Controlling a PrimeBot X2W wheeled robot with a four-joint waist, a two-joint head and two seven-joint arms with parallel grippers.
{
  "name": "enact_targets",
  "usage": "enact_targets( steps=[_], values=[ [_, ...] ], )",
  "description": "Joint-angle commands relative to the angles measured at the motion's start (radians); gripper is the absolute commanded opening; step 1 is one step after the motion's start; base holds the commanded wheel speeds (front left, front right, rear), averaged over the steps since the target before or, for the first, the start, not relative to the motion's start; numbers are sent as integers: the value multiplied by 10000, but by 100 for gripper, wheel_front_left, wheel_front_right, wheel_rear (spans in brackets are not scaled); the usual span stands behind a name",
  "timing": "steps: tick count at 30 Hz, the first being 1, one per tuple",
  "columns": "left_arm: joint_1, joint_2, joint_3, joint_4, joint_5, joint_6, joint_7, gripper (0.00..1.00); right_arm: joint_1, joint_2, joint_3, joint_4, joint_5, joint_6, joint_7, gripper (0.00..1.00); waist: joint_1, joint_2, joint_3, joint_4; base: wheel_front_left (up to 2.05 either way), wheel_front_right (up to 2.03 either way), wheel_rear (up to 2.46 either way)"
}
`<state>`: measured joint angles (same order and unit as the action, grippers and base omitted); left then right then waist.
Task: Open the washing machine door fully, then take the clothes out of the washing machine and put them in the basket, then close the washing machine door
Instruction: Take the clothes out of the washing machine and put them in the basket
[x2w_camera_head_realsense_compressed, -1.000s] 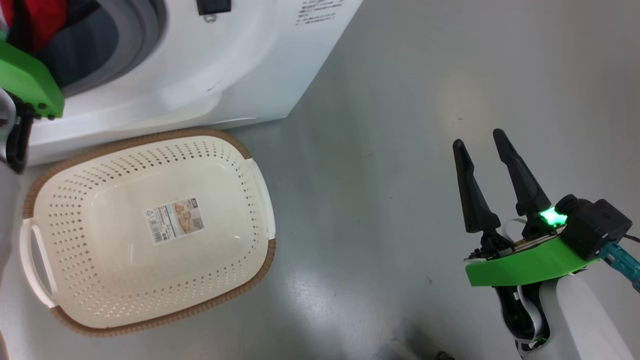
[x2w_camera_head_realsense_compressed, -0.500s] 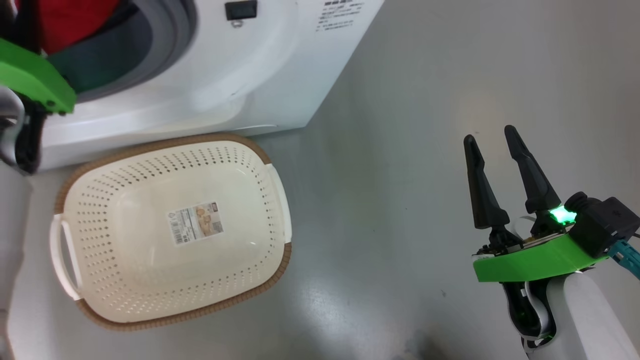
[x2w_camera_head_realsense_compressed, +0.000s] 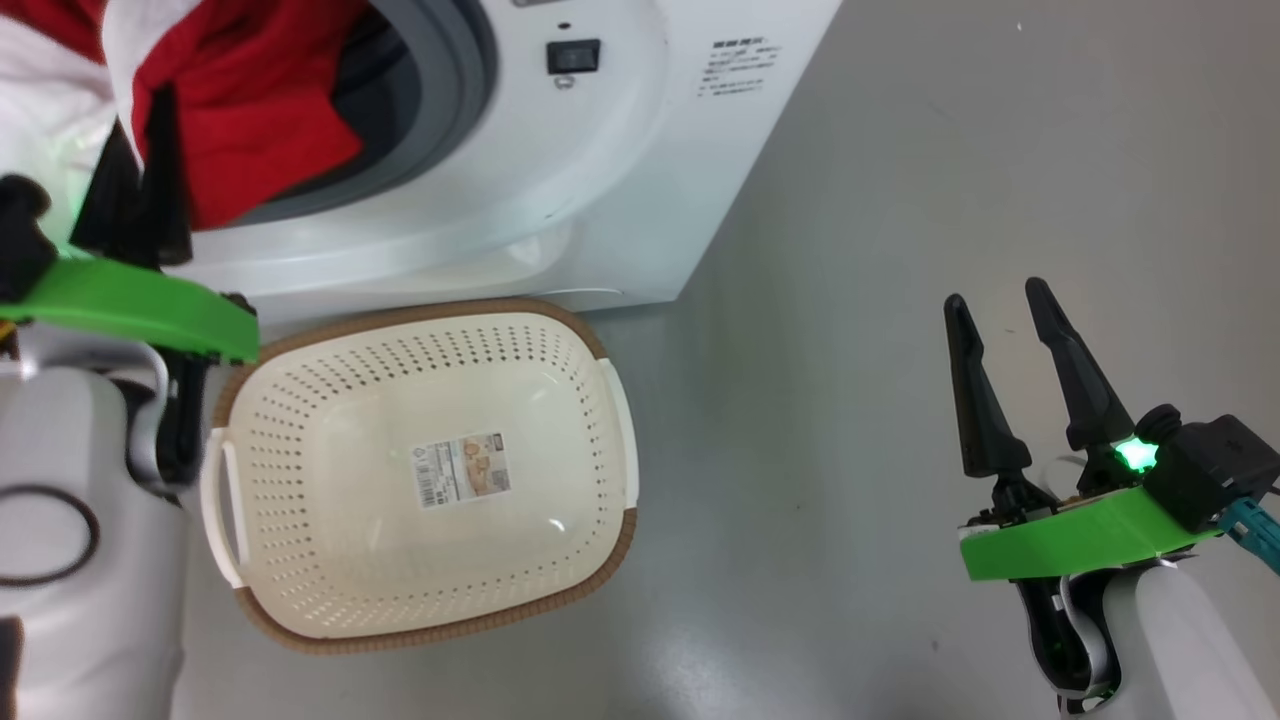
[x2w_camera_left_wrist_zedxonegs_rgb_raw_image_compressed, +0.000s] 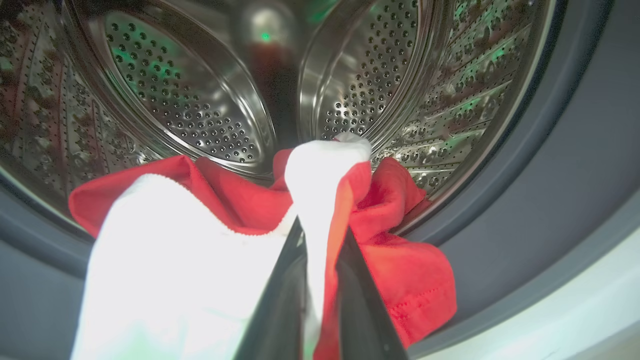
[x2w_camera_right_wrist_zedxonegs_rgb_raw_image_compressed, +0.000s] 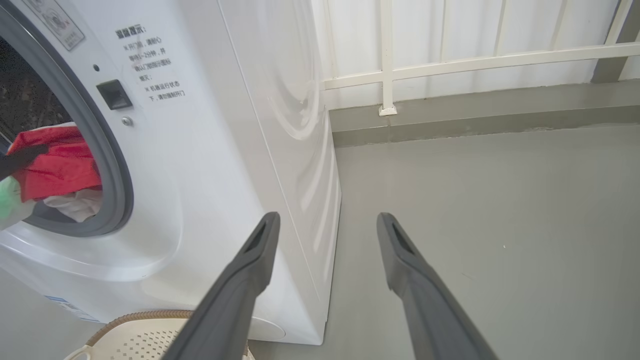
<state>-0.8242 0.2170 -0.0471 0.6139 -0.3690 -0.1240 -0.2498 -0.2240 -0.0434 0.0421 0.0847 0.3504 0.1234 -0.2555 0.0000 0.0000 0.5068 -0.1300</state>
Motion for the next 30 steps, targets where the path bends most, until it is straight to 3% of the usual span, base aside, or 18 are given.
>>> enact_targets(
  steps=[1,11,30],
  values=[
    [412,211,482,-547,231,-44,-119,0,267,-68,151,-192,-117,73,-63,100,0,0,-258,266,0,0,0],
    [2021,-506,1292,-3112,623,-64,-119,0,411,-68,141,-174,-181,73,-63,100,0,0,-467,516,0,0,0],
    [3547,-1074,2080,-7935,931,-66,-120,0,425,-68,-11,-279,-232,73,-63,100,0,0,-294,584,0,0,0]
  ],
)
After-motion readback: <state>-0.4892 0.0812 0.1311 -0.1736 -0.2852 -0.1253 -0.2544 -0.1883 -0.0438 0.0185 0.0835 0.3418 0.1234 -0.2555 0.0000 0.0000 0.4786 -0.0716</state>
